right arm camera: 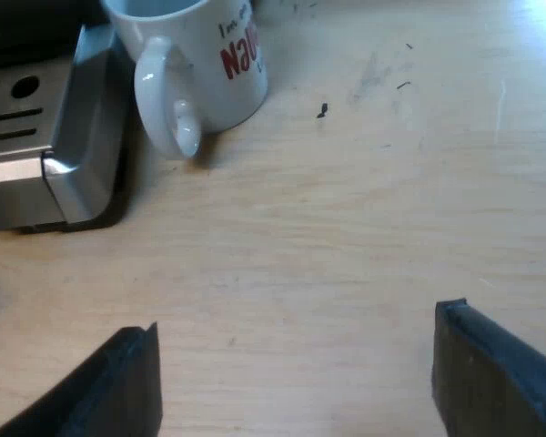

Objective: Put the handle in the coffee machine

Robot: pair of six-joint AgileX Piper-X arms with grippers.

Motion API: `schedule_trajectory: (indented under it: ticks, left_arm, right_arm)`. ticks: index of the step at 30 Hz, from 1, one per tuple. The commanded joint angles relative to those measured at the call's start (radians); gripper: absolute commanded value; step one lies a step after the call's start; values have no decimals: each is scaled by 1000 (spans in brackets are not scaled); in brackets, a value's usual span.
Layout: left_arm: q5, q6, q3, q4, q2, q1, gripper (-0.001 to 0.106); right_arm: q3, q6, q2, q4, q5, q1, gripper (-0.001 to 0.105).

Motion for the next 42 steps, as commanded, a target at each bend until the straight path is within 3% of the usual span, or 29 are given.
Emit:
schedule_trajectory:
  ticks: [1, 9, 15, 23, 31, 33, 34, 37, 40, 42]
  left_arm:
    - [-1, -22, -8, -15, -129, -1, 98]
    - [28, -22, -34, -16, -39, -78, 98]
    - [70, -22, -76, -25, 76, -182, 98]
    - [85, -22, -109, -31, 181, -352, 98]
    - [135, -22, -109, -32, 258, -560, 98]
    - [135, -22, -109, -32, 278, -626, 98]
    - [140, -22, -109, -32, 288, -652, 98]
    - [149, -22, -109, -32, 319, -716, 98]
    - [148, -18, -109, -32, 352, -767, 98]
    - [148, -18, -109, -32, 366, -784, 98]
  right_arm:
    - [-22, 0, -15, 16, 8, 11, 64]
    - [-92, -7, 91, 86, 11, 68, 64]
    - [-208, -41, 273, 217, 15, 175, 64]
    - [-344, -52, 459, 297, 15, 286, 64]
    - [-417, -41, 587, 296, 13, 400, 64]
    - [-427, -17, 612, 296, 13, 428, 64]
    - [-439, 31, 656, 296, 15, 479, 64]
    - [-441, 62, 680, 294, 15, 512, 64]
    - [-440, 192, 772, 275, 59, 670, 64]
    - [-440, 220, 802, 260, 81, 714, 64]
